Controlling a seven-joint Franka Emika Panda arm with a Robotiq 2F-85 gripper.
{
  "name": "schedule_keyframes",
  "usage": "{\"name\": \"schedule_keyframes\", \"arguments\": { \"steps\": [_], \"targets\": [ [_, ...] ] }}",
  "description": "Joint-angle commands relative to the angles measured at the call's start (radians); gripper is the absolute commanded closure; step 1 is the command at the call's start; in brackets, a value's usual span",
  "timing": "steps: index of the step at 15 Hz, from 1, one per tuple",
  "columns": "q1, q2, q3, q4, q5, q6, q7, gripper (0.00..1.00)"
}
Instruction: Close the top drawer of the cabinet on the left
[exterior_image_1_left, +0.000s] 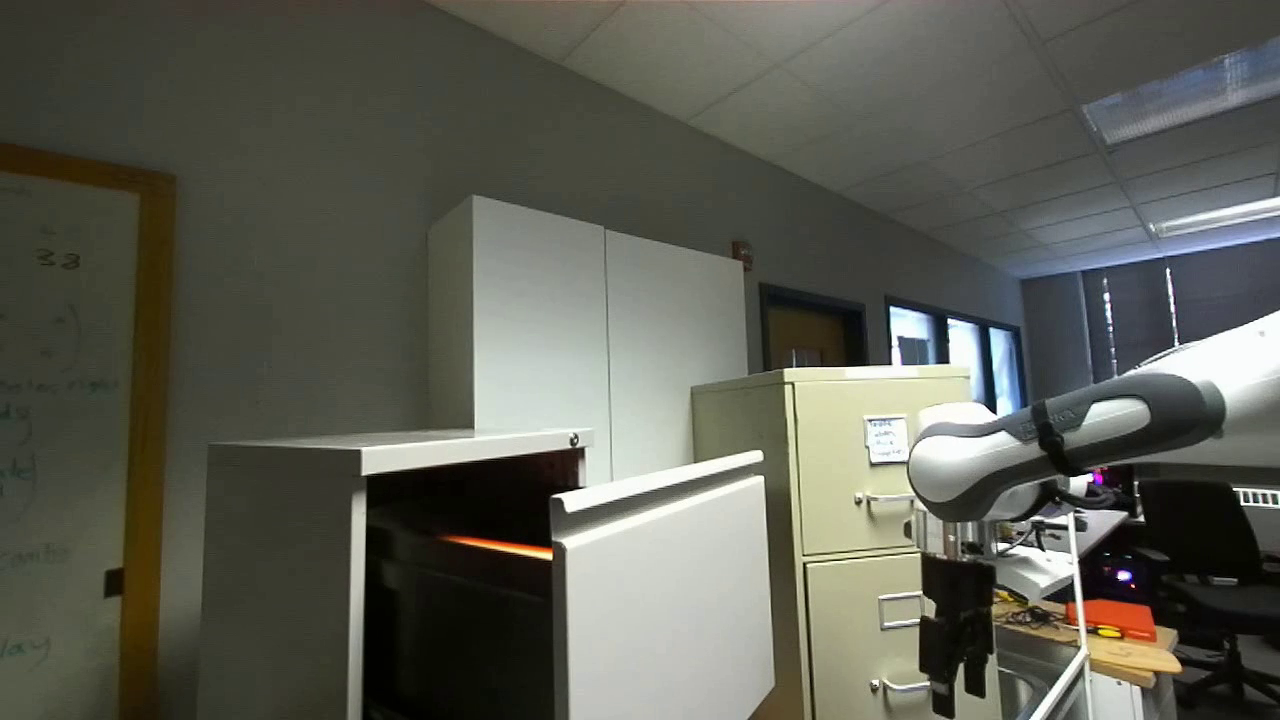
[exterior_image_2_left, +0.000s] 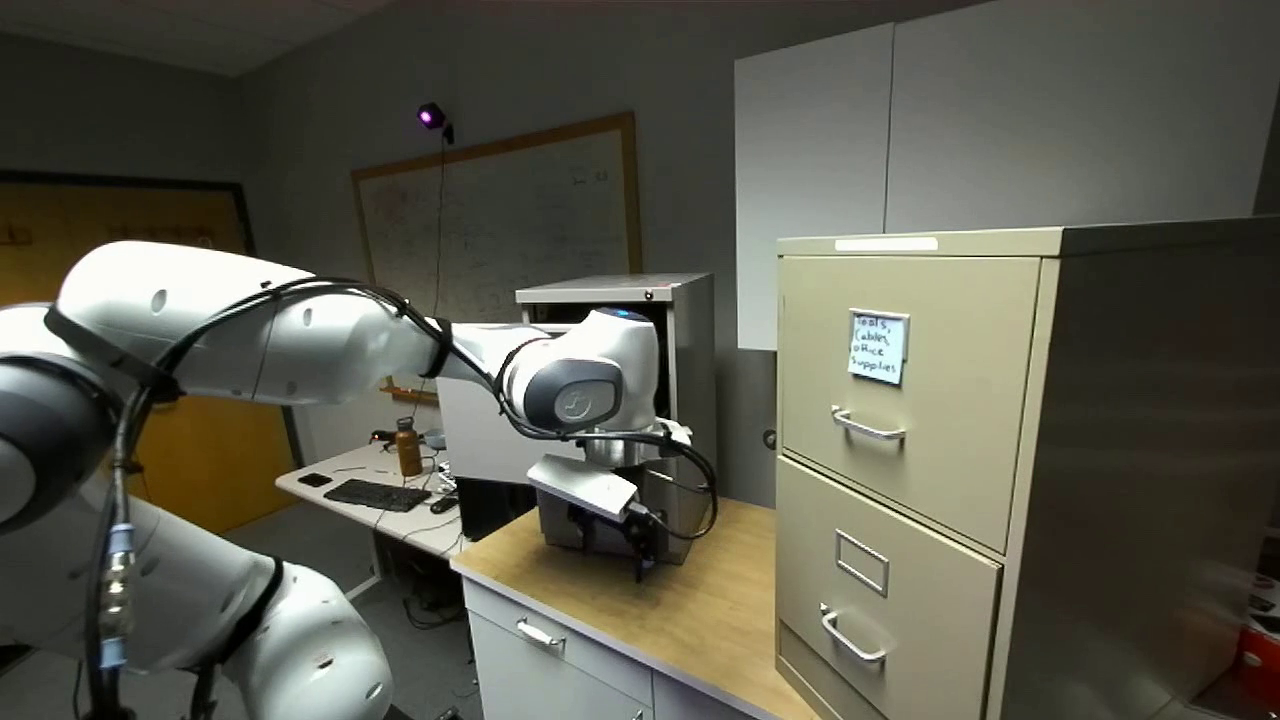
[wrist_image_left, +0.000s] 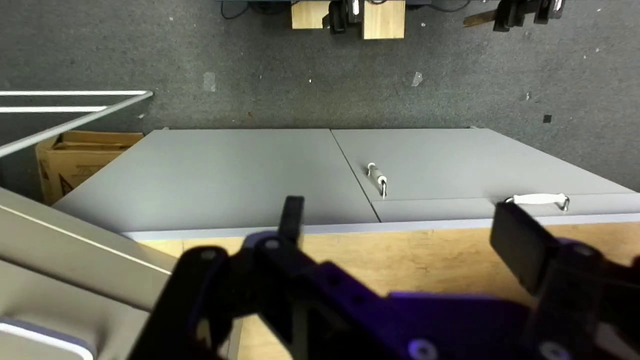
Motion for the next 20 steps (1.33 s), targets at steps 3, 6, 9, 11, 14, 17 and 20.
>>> {"name": "schedule_keyframes", "arguments": {
  "steps": [3, 6, 9, 11, 14, 17, 20],
  "targets": [
    [0.01, -0.052, 0.071, 0.003, -0.004, 0.063, 0.047, 0.51],
    [0.021, -0.089, 0.111, 0.006, -0.006, 0.099, 0.074, 0.73],
    [0.036, -0.127, 0.151, 0.003, -0.011, 0.17, 0.112, 0.95],
    [0.048, -0.153, 0.171, 0.001, -0.01, 0.216, 0.132, 1.0],
    [0.074, -0.179, 0.187, 0.001, -0.003, 0.279, 0.14, 1.0],
    [0.12, -0.193, 0.186, 0.01, 0.017, 0.326, 0.123, 1.0],
    [0.171, -0.19, 0.181, 0.025, 0.041, 0.347, 0.109, 1.0]
  ]
}}
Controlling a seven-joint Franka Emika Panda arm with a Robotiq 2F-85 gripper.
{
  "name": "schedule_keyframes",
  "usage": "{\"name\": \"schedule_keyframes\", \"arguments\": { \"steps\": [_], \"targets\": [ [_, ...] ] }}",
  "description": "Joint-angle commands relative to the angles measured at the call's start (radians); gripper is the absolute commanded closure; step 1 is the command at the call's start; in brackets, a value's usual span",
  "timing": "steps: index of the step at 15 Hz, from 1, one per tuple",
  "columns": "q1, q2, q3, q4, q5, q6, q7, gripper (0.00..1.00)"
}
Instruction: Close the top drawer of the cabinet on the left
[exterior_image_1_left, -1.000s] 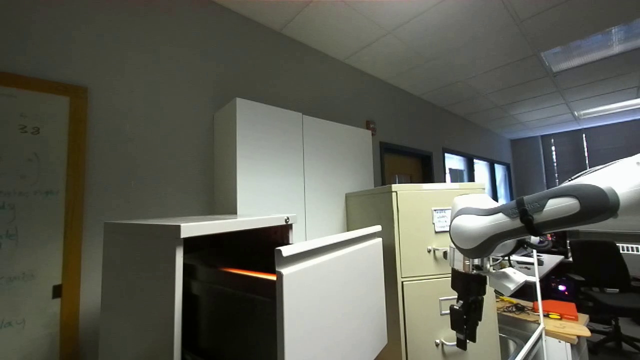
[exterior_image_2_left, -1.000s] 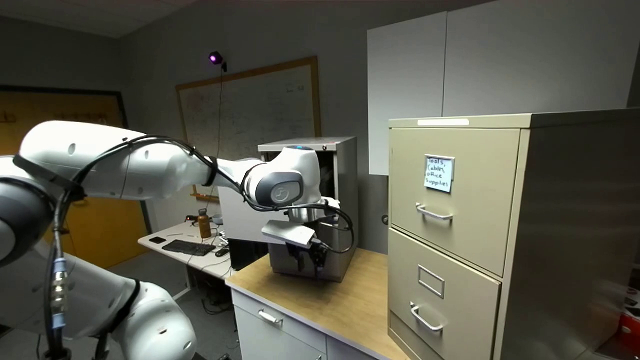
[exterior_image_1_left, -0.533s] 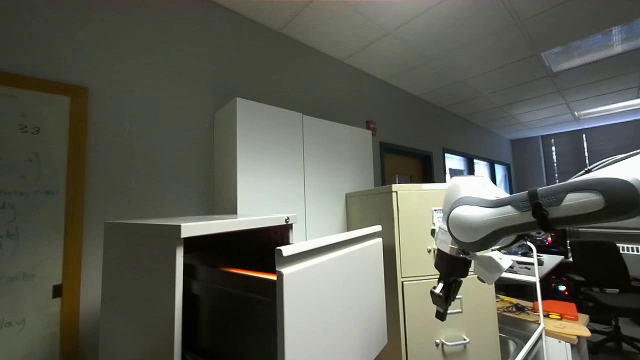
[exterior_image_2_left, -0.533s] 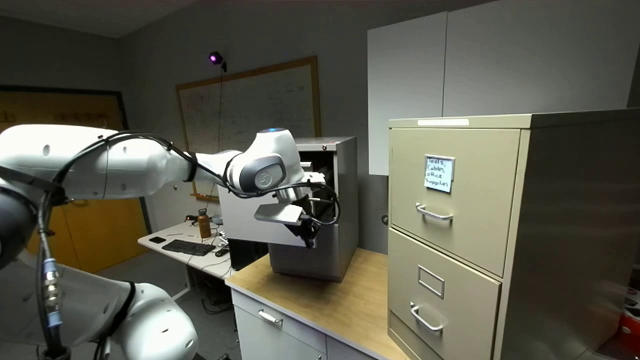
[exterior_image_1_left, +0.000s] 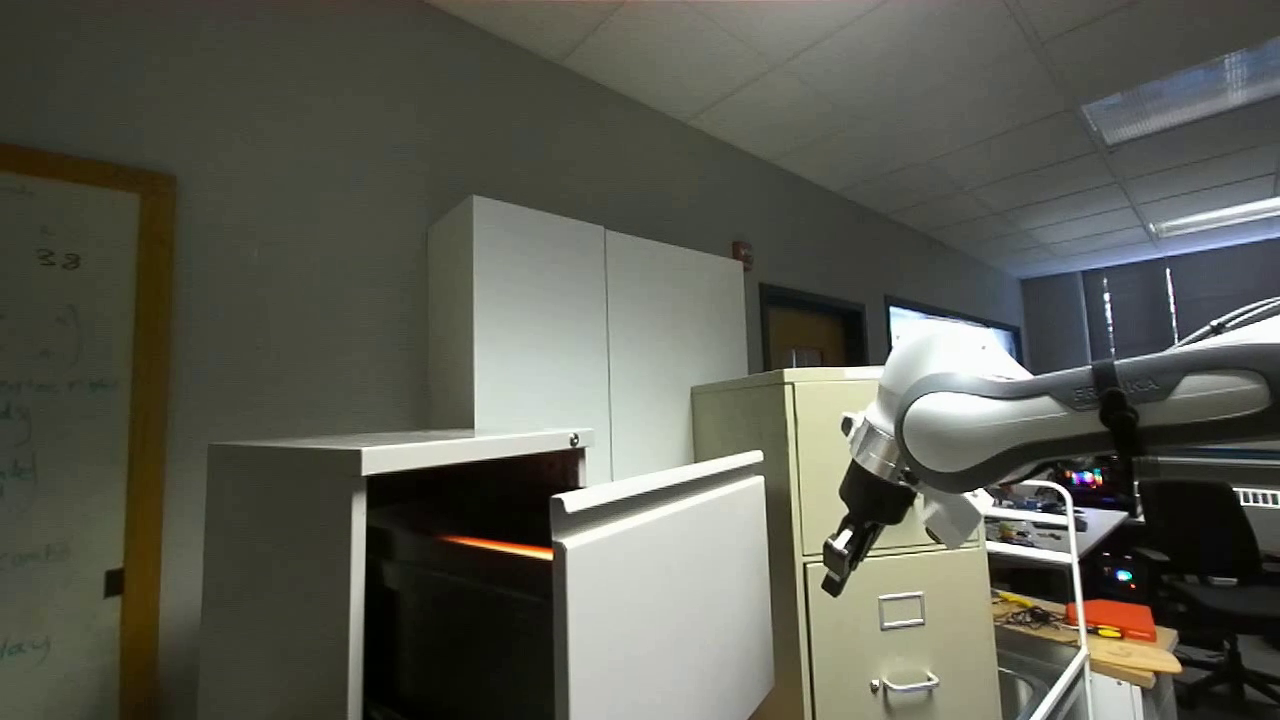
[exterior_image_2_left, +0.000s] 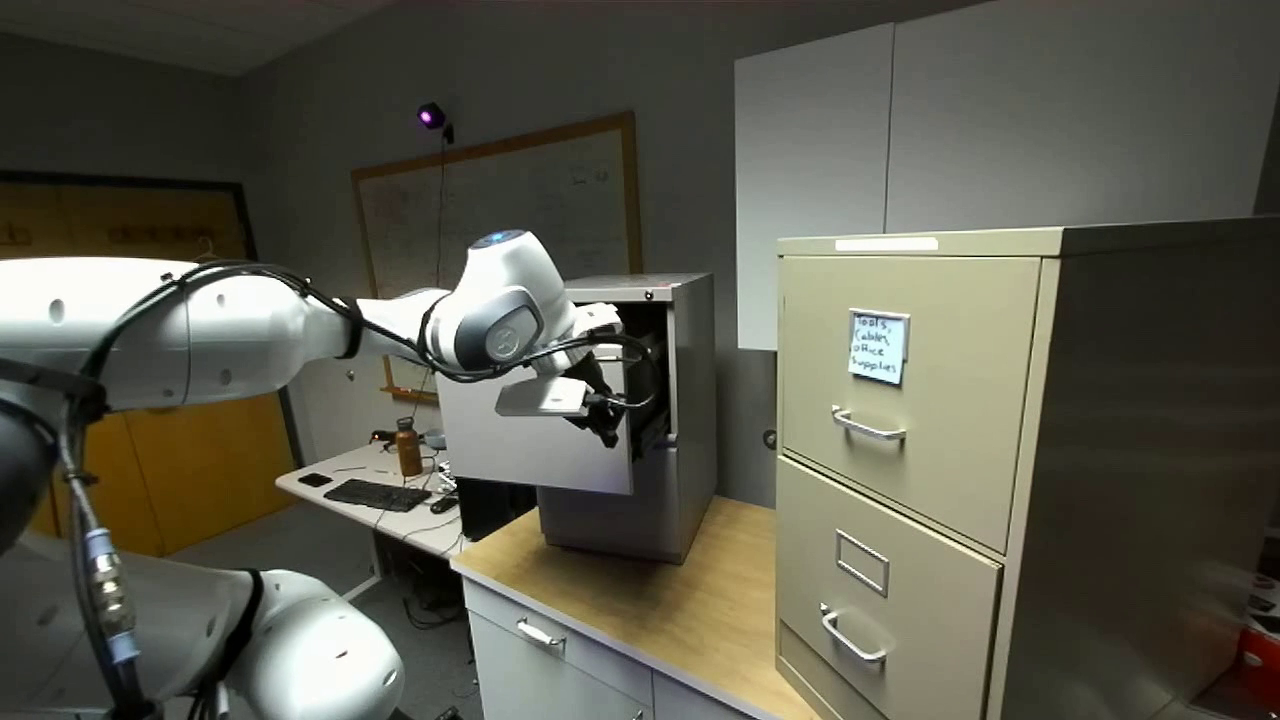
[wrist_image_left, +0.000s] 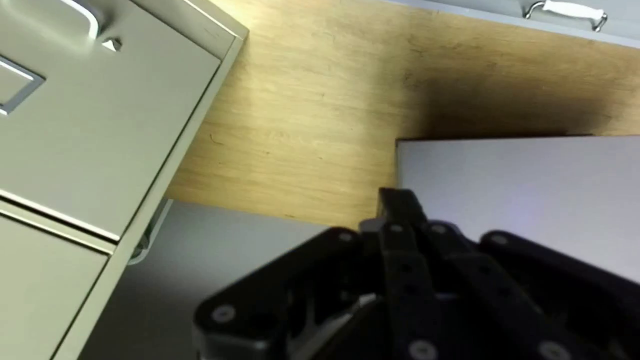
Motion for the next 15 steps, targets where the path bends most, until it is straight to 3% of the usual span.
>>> {"name": "schedule_keyframes", "arguments": {
  "steps": [1, 10, 15],
  "targets": [
    [0.06, -0.003, -0.001, 0.026, 0.037, 0.013, -0.01, 1.0],
    [0.186, 0.035, 0.018, 0.149, 0.084, 0.008, -0.033, 1.0],
    [0.251, 0.146, 0.009, 0.278, 0.15, -0.001, -0.059, 1.0]
  ]
}}
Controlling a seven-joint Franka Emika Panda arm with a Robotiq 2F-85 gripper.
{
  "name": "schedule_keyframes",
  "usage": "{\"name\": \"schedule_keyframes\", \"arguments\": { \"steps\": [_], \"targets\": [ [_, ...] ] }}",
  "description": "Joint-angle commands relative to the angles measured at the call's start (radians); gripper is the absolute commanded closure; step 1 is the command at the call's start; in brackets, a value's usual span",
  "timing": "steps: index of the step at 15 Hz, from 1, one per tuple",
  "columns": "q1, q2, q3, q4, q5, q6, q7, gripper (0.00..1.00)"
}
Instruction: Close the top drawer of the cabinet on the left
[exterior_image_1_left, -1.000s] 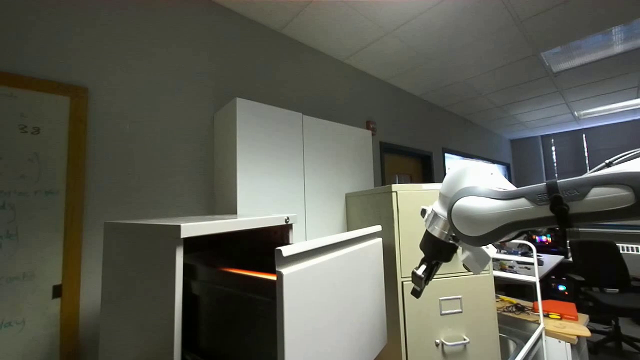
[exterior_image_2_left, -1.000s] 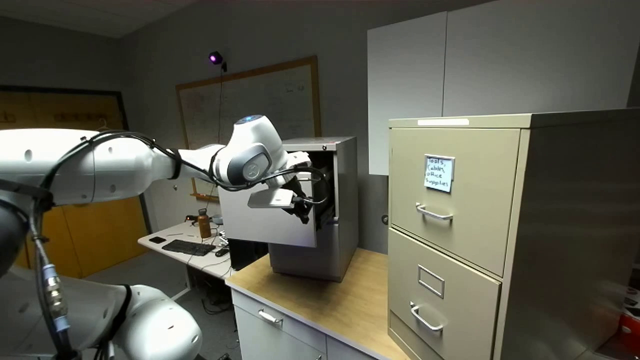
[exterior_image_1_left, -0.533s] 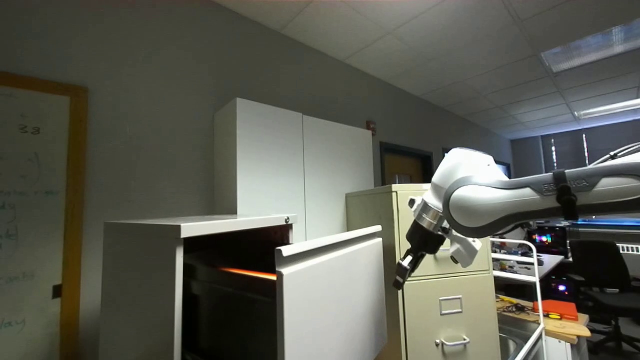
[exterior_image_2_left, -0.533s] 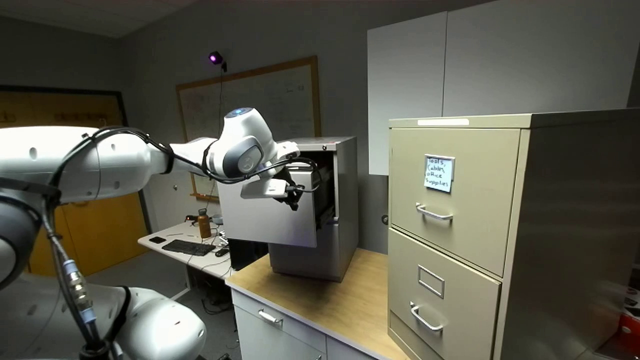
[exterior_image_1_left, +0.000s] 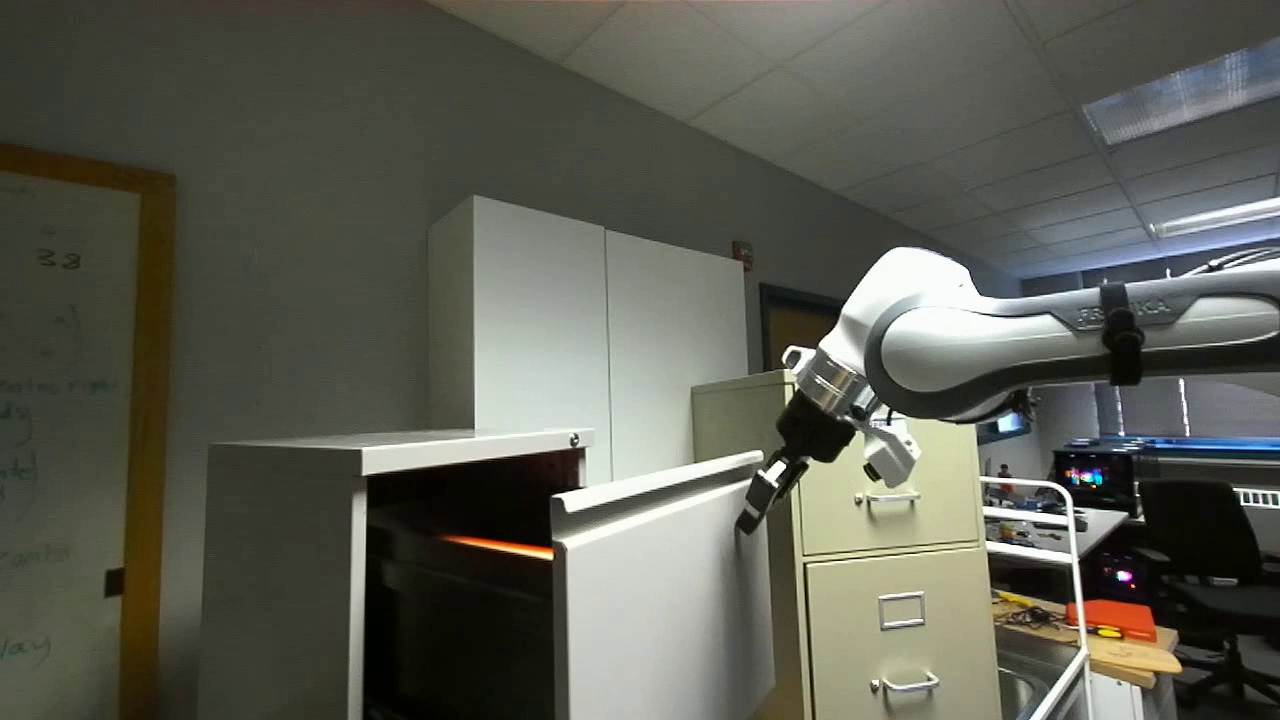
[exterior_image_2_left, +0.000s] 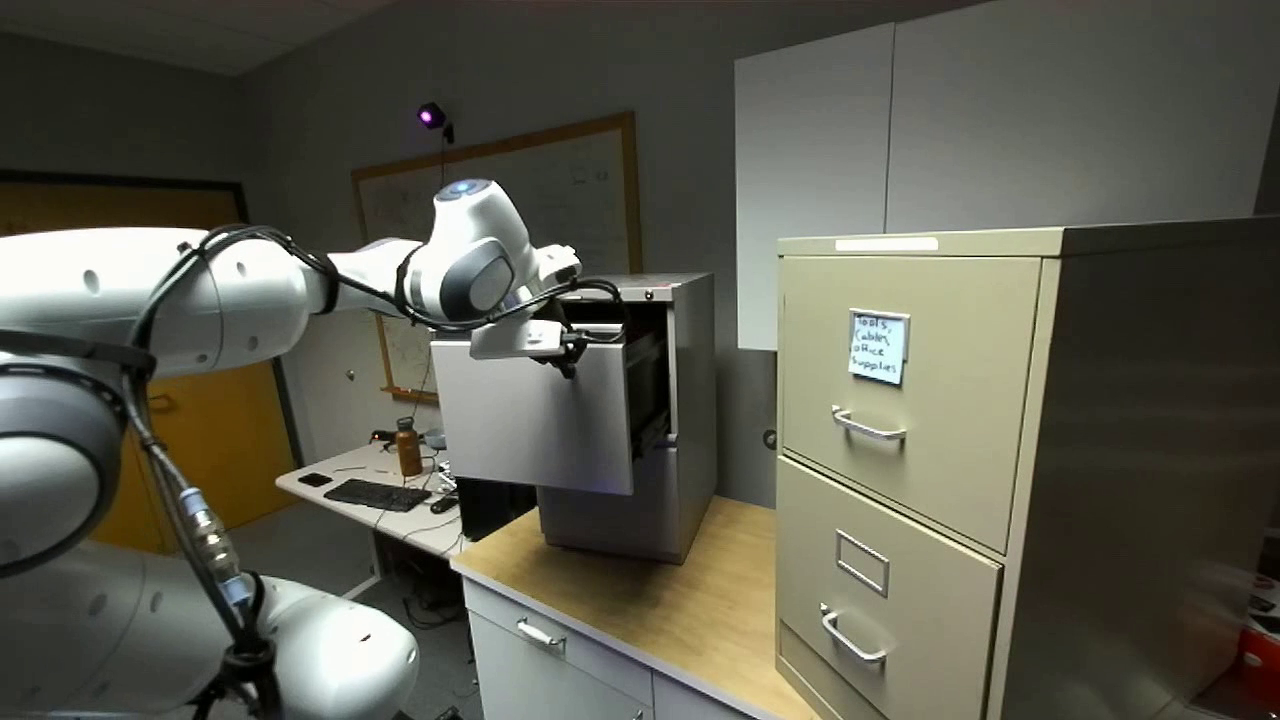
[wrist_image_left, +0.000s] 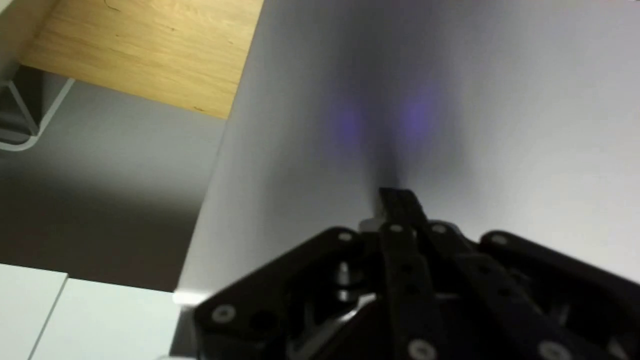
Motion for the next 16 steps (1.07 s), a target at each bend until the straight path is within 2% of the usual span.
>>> {"name": "schedule_keyframes", "arguments": {
  "steps": [1, 7, 16],
  "targets": [
    [0.038, 0.137, -0.01, 0.146, 0.052, -0.047, -0.042, 1.0],
    [0.041, 0.376, 0.0, 0.365, 0.116, -0.112, -0.053, 1.0],
    [-0.026, 0.724, 0.036, 0.799, 0.165, -0.28, -0.05, 1.0]
  ]
}}
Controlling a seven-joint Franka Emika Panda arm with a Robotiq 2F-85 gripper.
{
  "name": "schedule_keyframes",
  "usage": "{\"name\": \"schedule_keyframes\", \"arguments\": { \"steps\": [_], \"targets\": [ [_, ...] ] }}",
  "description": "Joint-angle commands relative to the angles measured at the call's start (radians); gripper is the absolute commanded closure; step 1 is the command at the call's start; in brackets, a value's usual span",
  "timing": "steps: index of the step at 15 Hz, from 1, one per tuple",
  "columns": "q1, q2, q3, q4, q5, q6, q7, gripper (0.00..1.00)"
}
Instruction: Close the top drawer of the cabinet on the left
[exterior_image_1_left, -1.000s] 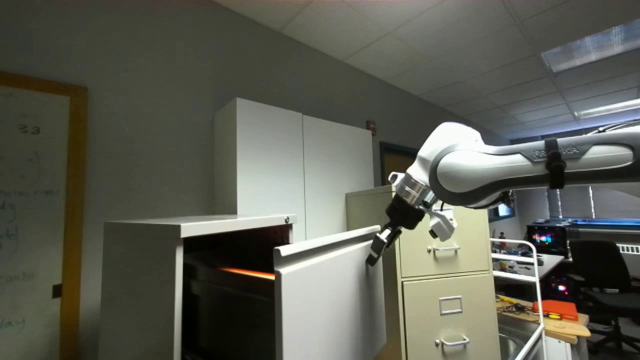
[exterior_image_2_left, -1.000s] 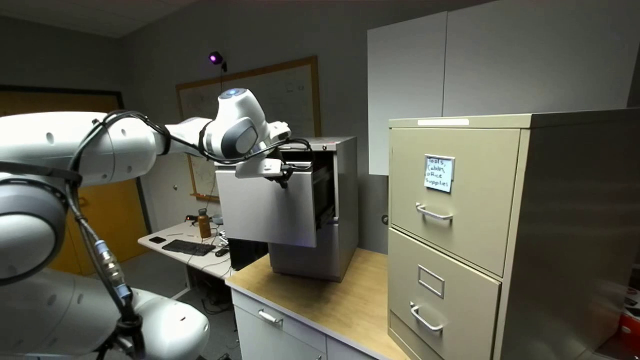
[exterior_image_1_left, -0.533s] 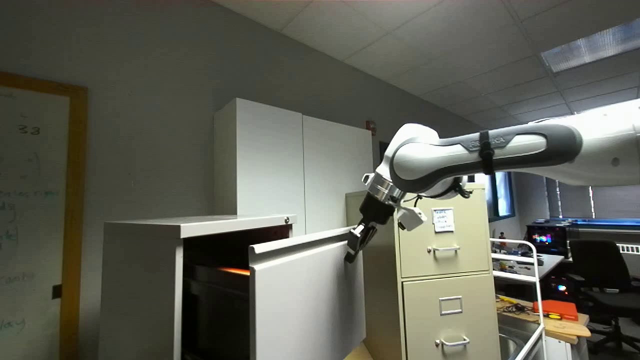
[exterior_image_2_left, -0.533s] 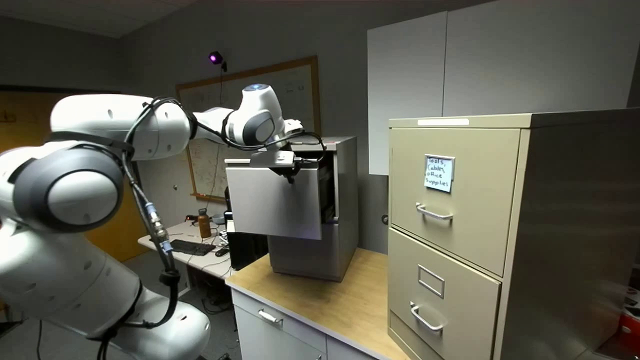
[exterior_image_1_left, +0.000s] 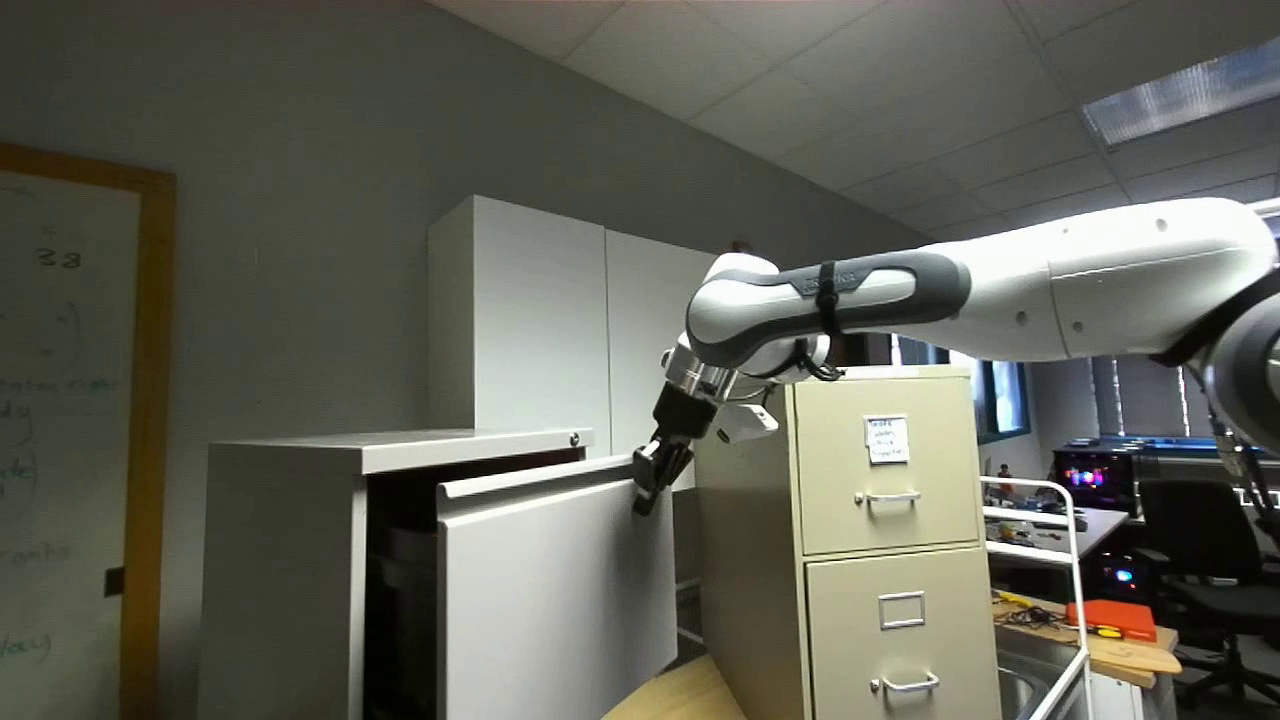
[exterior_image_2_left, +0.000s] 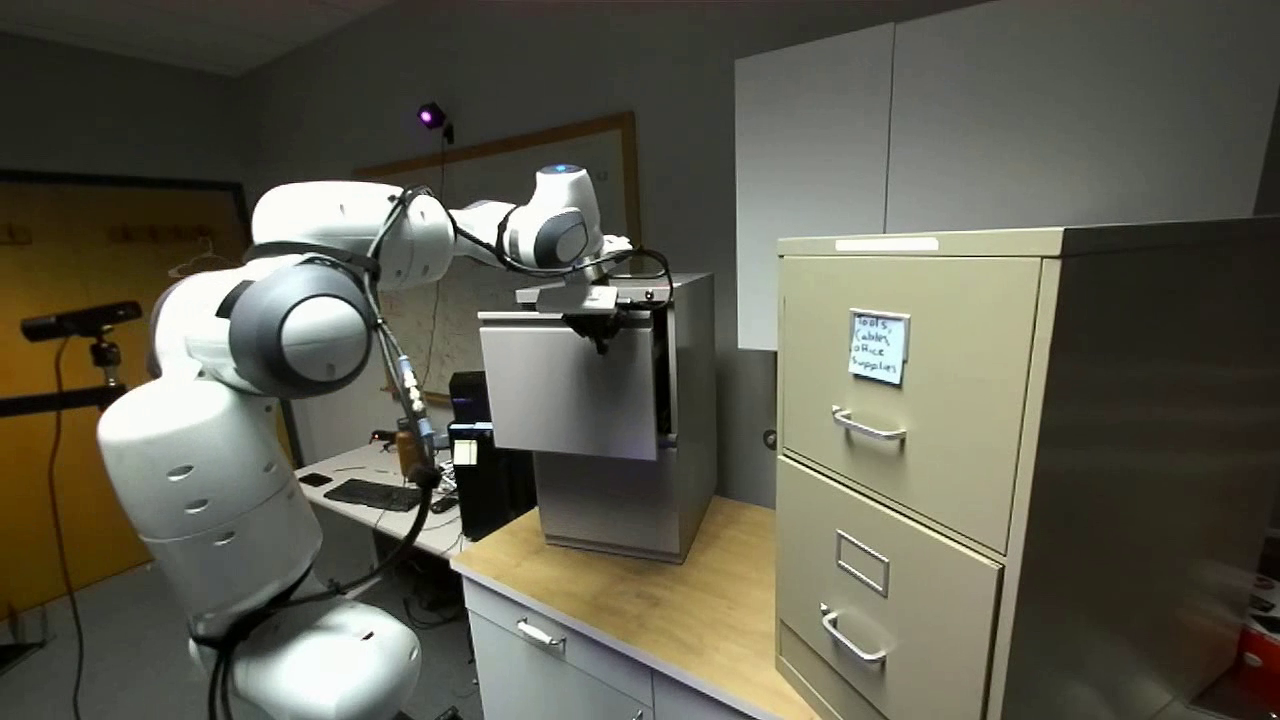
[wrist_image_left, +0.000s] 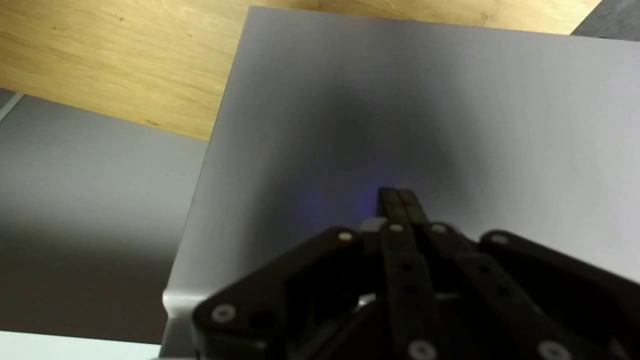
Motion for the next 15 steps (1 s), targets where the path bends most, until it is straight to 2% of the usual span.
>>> {"name": "schedule_keyframes", "arguments": {
  "steps": [1, 7, 11, 15],
  "targets": [
    [-0.045, 0.17, 0.033, 0.244, 0.055, -0.089, -0.021, 1.0],
    [-0.095, 0.379, 0.086, 0.512, 0.089, -0.186, -0.007, 1.0],
    [-0.155, 0.541, 0.117, 0.687, 0.175, -0.247, -0.015, 1.0],
    [-0.185, 0.669, 0.149, 0.845, 0.166, -0.319, 0.014, 1.0]
  ]
}}
